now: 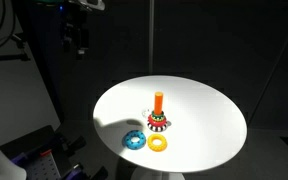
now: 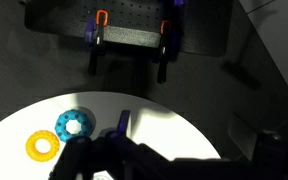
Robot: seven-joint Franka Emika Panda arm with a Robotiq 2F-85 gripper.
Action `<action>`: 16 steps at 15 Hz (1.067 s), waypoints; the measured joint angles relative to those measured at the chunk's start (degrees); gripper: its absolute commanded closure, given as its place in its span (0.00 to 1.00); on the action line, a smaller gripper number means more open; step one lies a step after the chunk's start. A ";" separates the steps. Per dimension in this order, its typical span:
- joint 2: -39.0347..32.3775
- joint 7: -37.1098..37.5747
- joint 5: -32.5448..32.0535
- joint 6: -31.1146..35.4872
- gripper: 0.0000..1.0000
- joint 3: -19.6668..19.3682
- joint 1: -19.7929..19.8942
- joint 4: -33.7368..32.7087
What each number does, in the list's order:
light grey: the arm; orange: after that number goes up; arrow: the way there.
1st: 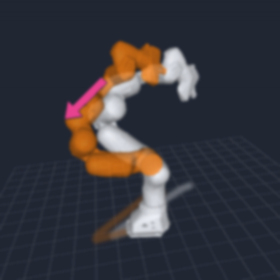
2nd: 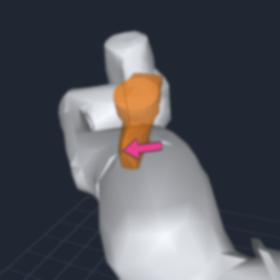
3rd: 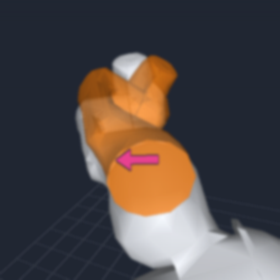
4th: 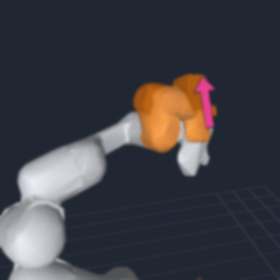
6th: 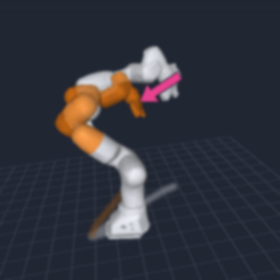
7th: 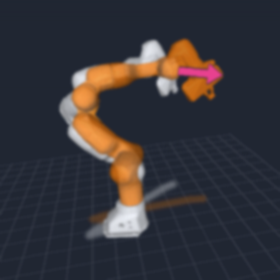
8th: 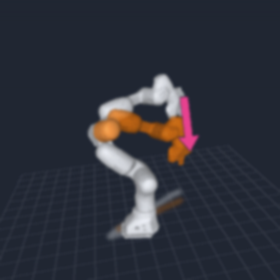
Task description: Put the blue ring around the orange rod
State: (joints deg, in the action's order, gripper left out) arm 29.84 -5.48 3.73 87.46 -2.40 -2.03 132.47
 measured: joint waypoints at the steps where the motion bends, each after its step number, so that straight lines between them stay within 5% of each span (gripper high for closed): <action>1: 0.00 0.00 0.00 0.00 0.00 0.00 0.00 0.00; 16: -3.92 0.40 -1.48 3.69 0.00 -0.94 3.92 0.20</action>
State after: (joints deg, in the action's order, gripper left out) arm 25.93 -5.07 2.25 91.16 -3.34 1.89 132.67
